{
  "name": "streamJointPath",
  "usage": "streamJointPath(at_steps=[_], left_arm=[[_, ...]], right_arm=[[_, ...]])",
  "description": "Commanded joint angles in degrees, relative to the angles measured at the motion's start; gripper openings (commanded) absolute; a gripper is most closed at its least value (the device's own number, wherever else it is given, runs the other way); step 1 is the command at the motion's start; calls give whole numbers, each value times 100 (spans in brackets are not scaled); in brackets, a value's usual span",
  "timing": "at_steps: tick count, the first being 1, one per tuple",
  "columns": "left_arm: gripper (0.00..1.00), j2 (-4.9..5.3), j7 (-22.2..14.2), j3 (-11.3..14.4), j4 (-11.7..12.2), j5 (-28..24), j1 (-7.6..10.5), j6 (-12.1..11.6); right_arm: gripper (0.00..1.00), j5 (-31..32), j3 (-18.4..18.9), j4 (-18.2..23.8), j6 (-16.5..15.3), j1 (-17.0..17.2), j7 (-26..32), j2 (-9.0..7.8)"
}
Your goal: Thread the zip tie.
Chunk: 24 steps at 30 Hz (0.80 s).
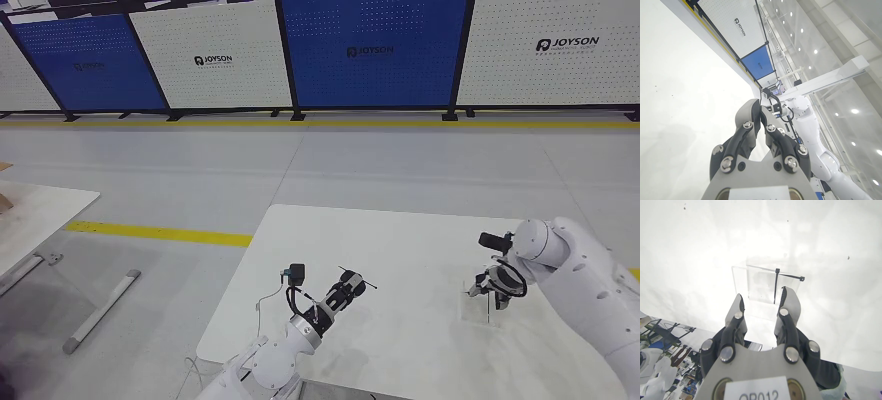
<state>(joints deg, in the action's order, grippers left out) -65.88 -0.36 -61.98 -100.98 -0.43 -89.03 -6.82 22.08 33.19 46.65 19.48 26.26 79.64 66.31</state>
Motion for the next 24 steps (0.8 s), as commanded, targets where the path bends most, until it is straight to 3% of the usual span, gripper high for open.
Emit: streamJointPath(at_steps=[1, 12, 24], left_arm=[[0, 0, 0, 0, 0, 0, 0, 0], [0, 0, 0, 0, 0, 0, 0, 0], [0, 0, 0, 0, 0, 0, 0, 0]], right_arm=[[42, 30, -82, -153, 0, -66, 0, 80], [34, 40, -392, -831, 0, -337, 0, 470], [38, -58, -786, -1526, 0, -580, 0, 835]])
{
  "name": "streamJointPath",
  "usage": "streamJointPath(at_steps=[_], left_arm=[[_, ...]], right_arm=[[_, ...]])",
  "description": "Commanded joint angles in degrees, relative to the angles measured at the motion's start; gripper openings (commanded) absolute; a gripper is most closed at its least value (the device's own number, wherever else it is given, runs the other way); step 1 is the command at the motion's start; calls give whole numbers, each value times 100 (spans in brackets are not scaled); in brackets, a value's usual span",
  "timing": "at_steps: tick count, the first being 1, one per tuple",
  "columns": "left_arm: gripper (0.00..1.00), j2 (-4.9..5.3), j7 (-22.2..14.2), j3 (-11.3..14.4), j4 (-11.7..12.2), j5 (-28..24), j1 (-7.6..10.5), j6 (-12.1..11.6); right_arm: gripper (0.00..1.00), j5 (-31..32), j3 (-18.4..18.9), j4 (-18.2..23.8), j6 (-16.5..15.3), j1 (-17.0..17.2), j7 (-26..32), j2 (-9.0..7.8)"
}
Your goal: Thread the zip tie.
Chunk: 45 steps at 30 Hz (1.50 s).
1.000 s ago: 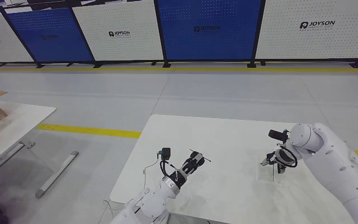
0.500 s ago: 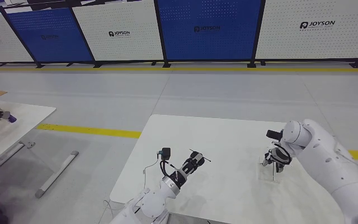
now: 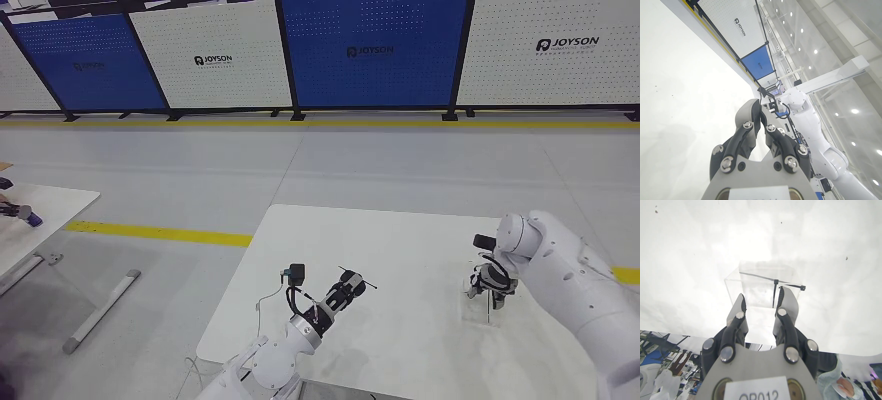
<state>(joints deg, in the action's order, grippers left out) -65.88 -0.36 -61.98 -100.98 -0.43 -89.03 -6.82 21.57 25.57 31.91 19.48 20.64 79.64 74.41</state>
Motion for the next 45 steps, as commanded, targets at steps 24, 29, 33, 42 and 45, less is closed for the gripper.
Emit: streamJointPath(at_steps=[24, 29, 33, 42, 45], left_arm=[[0, 0, 0, 0, 0, 0, 0, 0], [0, 0, 0, 0, 0, 0, 0, 0], [0, 0, 0, 0, 0, 0, 0, 0], [0, 0, 0, 0, 0, 0, 0, 0], [0, 0, 0, 0, 0, 0, 0, 0]], right_arm=[[31, -483, -803, -1075, 0, -301, 0, 531], [33, -555, -871, -1324, 0, -393, 0, 627], [31, -527, -882, -1494, 0, -438, 0, 711], [28, -486, -874, -1744, 0, -468, 0, 862], [27, -489, -867, -1822, 0, -479, 0, 897]])
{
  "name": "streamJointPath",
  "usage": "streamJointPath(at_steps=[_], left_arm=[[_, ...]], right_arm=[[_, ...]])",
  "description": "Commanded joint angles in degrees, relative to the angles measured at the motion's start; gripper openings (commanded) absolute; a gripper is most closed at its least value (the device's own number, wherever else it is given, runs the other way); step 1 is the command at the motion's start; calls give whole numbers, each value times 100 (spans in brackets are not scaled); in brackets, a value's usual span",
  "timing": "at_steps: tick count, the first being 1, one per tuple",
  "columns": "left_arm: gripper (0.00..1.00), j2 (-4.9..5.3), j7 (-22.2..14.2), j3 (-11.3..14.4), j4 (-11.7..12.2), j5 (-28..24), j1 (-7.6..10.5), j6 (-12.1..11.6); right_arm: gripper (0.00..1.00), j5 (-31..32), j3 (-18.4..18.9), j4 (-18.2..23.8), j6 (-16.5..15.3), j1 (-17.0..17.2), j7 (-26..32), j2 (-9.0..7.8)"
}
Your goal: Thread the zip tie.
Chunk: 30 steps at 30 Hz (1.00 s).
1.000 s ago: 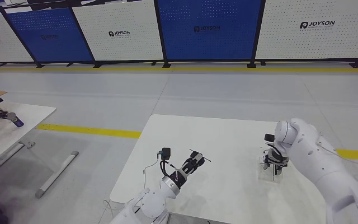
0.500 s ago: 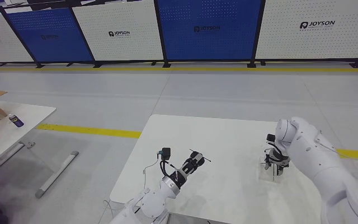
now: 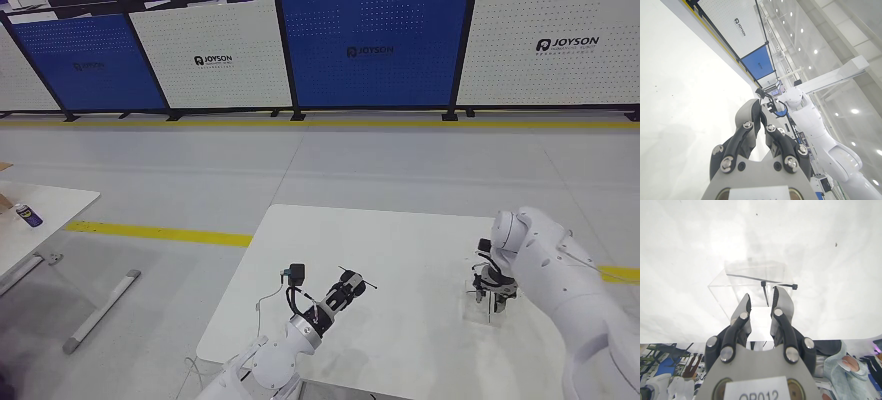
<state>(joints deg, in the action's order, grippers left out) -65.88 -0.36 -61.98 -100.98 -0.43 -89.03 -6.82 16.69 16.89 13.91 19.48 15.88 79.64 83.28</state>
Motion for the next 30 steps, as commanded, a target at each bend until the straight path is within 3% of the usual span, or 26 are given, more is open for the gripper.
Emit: streamJointPath(at_steps=[1, 10, 24, 30], left_arm=[[0, 0, 0, 0, 0, 0, 0, 0], [0, 0, 0, 0, 0, 0, 0, 0], [0, 0, 0, 0, 0, 0, 0, 0], [0, 0, 0, 0, 0, 0, 0, 0]], right_arm=[[27, -1, 3, -43, 0, -6, 0, 20], [24, 27, 4, -218, 0, -39, 0, 112], [0, 60, 7, -385, -15, -43, 0, 210], [0, 84, 9, -422, -61, -58, 0, 238]])
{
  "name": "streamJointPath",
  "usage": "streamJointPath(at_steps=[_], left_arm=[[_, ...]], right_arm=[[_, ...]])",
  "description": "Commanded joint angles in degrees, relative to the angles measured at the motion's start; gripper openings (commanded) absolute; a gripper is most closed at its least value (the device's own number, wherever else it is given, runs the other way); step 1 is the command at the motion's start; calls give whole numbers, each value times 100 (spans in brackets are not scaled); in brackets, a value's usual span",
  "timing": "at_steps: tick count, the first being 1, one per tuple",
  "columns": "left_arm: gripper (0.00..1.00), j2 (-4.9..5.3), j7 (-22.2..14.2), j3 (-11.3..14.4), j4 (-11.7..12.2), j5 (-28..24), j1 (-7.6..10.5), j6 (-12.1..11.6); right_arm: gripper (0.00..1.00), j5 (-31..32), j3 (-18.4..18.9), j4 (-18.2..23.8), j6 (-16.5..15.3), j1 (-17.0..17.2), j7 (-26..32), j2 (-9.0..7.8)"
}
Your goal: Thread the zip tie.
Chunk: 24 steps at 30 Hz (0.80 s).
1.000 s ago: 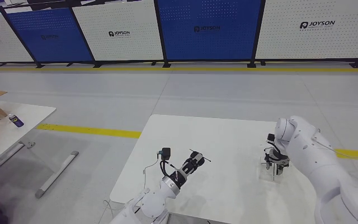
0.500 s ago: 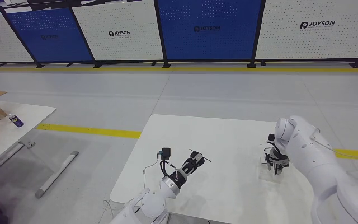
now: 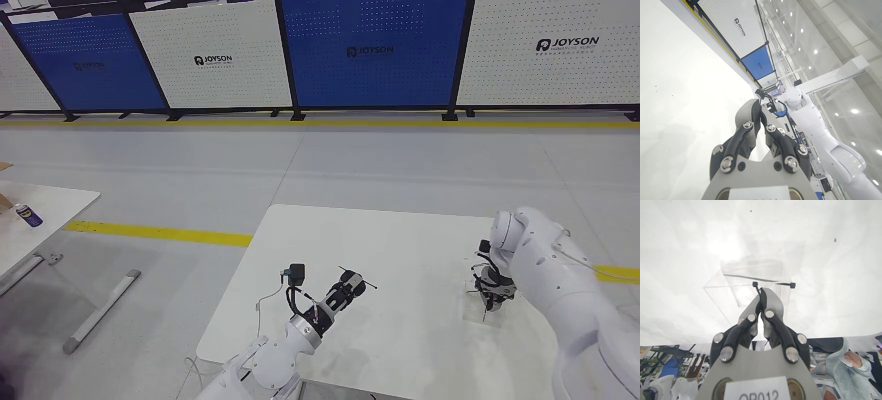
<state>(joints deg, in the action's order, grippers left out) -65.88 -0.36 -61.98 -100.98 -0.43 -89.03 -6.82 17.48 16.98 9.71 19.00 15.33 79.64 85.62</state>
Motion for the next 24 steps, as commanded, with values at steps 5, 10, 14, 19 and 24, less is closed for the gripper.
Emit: streamJointPath(at_steps=[5, 10, 14, 19, 24], left_arm=[[0, 0, 0, 0, 0, 0, 0, 0], [0, 0, 0, 0, 0, 0, 0, 0], [0, 0, 0, 0, 0, 0, 0, 0], [0, 0, 0, 0, 0, 0, 0, 0], [0, 0, 0, 0, 0, 0, 0, 0]], right_arm=[[0, 3, 19, -23, -160, -15, 0, 12], [0, -74, 55, -52, -614, -15, 0, 1], [0, -130, 73, -98, -938, -25, 0, -16], [0, -306, 143, -215, -1611, -43, 0, -71], [0, -365, 171, -285, -1882, -50, 0, -105]])
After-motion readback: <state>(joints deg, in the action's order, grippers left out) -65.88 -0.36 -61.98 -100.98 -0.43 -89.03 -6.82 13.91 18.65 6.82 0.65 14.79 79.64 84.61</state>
